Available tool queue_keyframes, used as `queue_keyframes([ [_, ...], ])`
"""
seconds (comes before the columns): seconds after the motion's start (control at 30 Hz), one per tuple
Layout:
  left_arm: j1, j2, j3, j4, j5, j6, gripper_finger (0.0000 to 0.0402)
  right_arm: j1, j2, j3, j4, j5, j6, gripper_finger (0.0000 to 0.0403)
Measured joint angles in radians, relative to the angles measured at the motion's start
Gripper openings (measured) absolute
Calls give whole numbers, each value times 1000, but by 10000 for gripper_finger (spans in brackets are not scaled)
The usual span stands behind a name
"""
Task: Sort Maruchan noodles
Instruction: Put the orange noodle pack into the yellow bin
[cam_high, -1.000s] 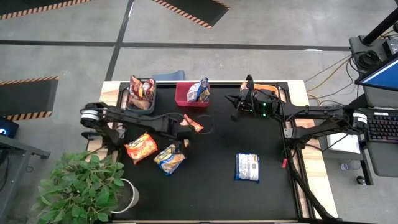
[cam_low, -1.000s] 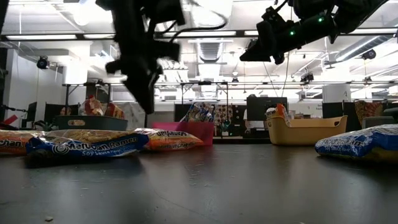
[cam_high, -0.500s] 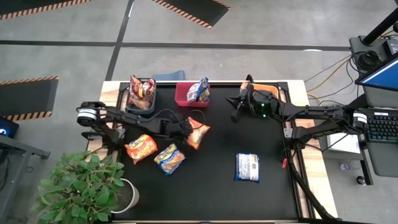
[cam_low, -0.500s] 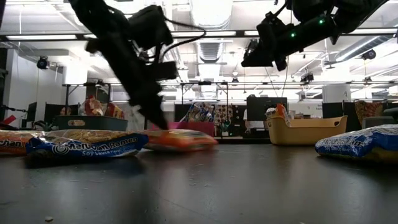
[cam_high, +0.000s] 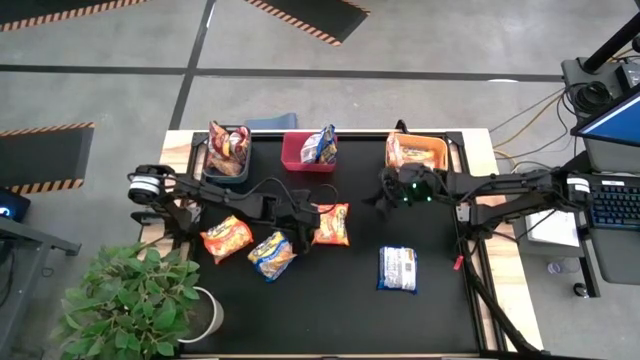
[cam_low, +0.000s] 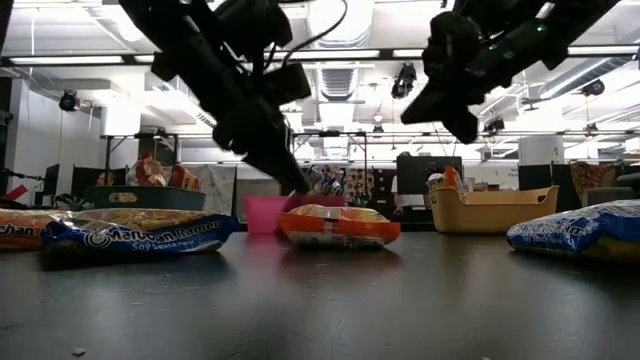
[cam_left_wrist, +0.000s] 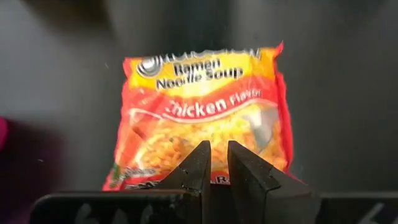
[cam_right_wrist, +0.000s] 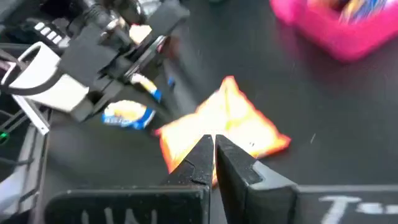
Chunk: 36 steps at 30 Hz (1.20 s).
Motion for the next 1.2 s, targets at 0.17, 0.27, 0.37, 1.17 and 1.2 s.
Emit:
queue_keyframes([
  [0.17, -8, 24, -6, 39, -1, -16, 38, 86, 42, 0, -25, 76, 149, 9],
  [0.27, -16, 42, -6, 88, 0, -16, 38, 114, 97, 0, -19, 106, 195, 9],
  [0.37, -22, 64, -6, 113, 5, -16, 38, 122, 164, 0, 3, 156, 222, 9],
  [1.17, -24, 76, -182, 338, 28, -92, 38, 54, 423, 136, 40, 137, 323, 276],
  [1.2, -24, 75, -188, 345, 27, -97, 38, 50, 428, 137, 38, 126, 330, 286],
])
